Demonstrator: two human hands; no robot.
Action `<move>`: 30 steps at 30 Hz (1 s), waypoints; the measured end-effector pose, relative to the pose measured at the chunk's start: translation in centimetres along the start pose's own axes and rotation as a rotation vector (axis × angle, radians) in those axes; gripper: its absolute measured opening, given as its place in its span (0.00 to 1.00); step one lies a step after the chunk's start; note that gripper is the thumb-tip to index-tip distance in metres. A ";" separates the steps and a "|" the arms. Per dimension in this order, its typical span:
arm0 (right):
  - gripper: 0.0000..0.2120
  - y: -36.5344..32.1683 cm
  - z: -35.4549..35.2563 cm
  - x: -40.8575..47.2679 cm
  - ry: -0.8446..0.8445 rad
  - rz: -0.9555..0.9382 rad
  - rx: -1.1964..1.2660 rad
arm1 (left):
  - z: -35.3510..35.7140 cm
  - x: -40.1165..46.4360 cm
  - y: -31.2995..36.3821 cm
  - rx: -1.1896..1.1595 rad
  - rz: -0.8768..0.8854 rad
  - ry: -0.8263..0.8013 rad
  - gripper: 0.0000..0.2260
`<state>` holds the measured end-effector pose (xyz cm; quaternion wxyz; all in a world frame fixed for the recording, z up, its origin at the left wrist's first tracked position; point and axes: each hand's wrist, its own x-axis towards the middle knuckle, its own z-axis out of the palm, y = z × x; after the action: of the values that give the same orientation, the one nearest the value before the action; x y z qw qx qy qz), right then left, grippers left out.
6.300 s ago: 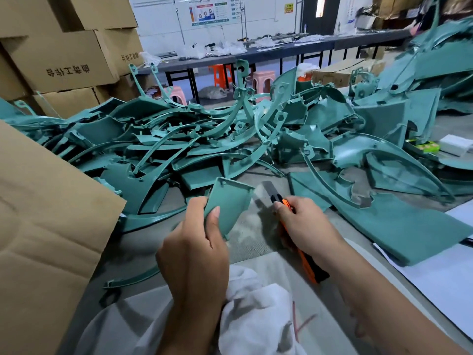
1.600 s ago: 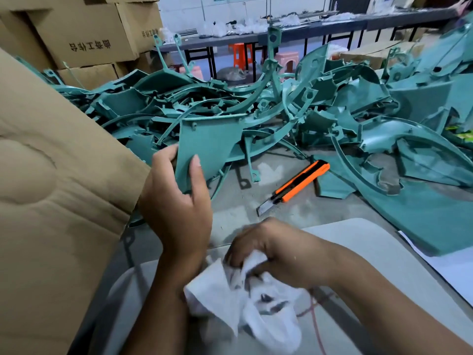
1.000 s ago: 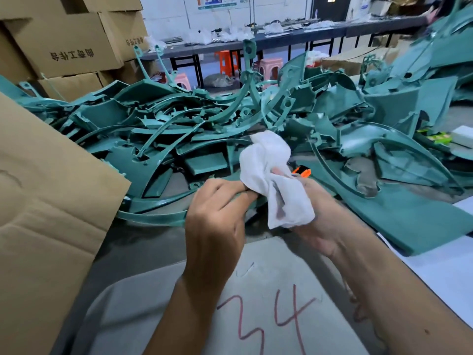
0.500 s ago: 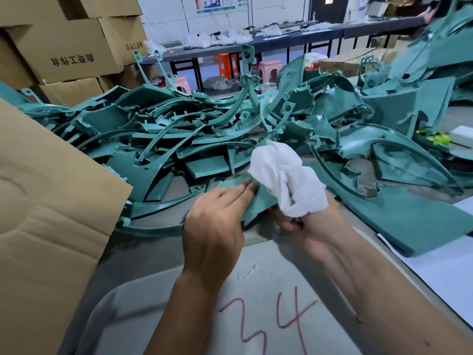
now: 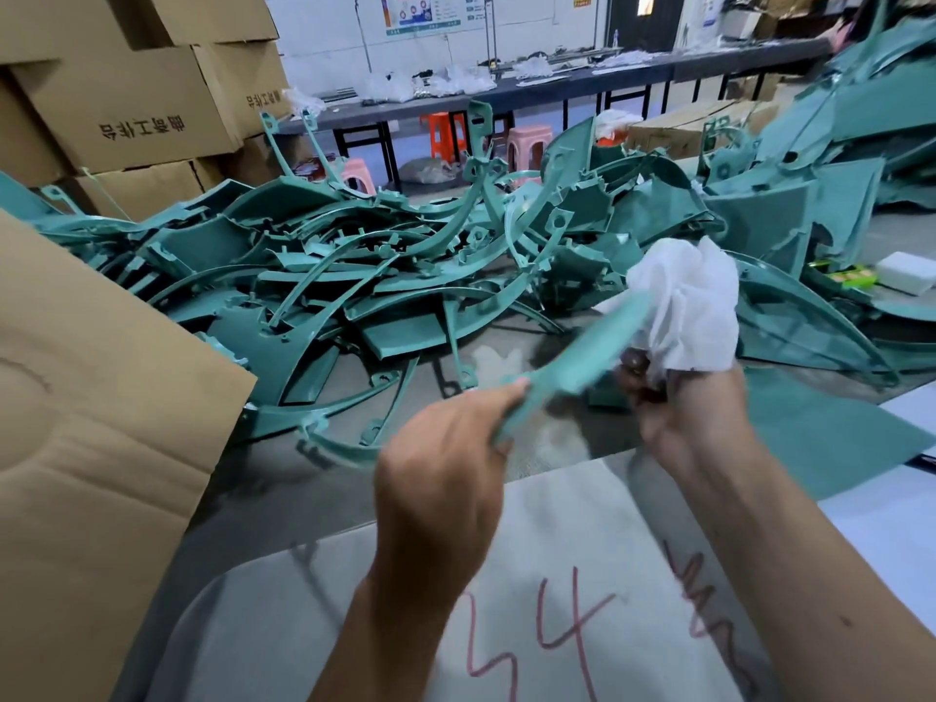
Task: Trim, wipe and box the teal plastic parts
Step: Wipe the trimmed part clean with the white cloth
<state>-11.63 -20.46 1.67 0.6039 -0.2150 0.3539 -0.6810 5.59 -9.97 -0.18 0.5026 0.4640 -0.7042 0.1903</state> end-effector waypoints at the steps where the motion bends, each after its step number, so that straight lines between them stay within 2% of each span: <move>1: 0.04 0.2 0.2 0.1 -0.012 -0.037 0.001 | -0.8 0.2 -0.5 0.047 -0.064 0.058 0.05; 4: 0.07 0.4 -0.3 0.7 -0.106 -0.111 -0.033 | -3.1 2.1 -1.4 0.154 -0.176 0.203 0.09; 6: 0.07 0.4 -0.3 0.8 -0.186 -0.132 -0.047 | -4.3 4.0 -1.7 0.242 -0.183 0.173 0.14; 9: 0.10 0.5 0.3 0.3 -0.189 -0.056 -0.035 | -4.5 6.0 -2.0 0.259 -0.212 -0.073 0.17; 11: 0.14 0.8 0.2 0.0 -0.222 -0.042 -0.129 | -3.9 6.9 -2.0 0.173 -0.283 -0.319 0.18; 13: 0.11 1.0 -0.2 -0.4 -0.387 0.000 -0.303 | -2.8 7.7 -2.5 0.195 -0.321 -0.559 0.19; 15: 0.05 0.9 -0.6 -0.9 -0.661 0.050 -0.450 | -1.7 8.0 -3.1 0.325 -0.278 -0.668 0.20; 16: 0.06 1.0 -0.7 -0.8 -0.752 -0.012 -0.553 | -1.3 7.9 -3.2 0.366 -0.263 -0.664 0.20; 17: 0.08 1.3 -0.8 -0.6 -0.770 -0.136 -0.650 | -1.1 7.7 -3.2 0.387 -0.251 -0.634 0.19; 19: 0.10 1.9 -0.5 -0.3 -0.655 -0.359 -0.717 | -0.9 6.8 -3.3 0.364 -0.212 -0.487 0.15; 22: 0.08 2.5 -0.4 -0.1 -0.524 -0.424 -0.676 | -0.7 4.6 -3.4 0.311 -0.090 0.000 0.12; 24: 0.06 2.8 -0.6 0.4 -0.422 -0.416 -0.642 | -0.7 2.6 -2.8 0.263 -0.174 0.296 0.13; 25: 0.05 2.9 -0.7 0.6 -0.377 -0.414 -0.612 | -0.5 1.6 -2.3 0.189 -0.271 0.369 0.14; 27: 0.02 3.1 -0.5 0.7 -0.300 -0.416 -0.549 | 0.3 0.0 -1.2 -0.116 -0.561 0.369 0.15; 29: 0.01 3.3 -0.4 0.7 -0.239 -0.414 -0.497 | 1.3 -0.3 -0.1 -0.586 -0.825 0.216 0.18; 30: 0.02 3.5 -0.4 0.6 -0.225 -0.414 -0.470 | 1.8 -0.3 0.2 -0.768 -0.894 0.132 0.18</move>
<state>-9.65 -21.04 -1.27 0.4219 -0.4896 0.3810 -0.6612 4.53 -11.05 -1.17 0.7086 0.4878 -0.4262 -0.2800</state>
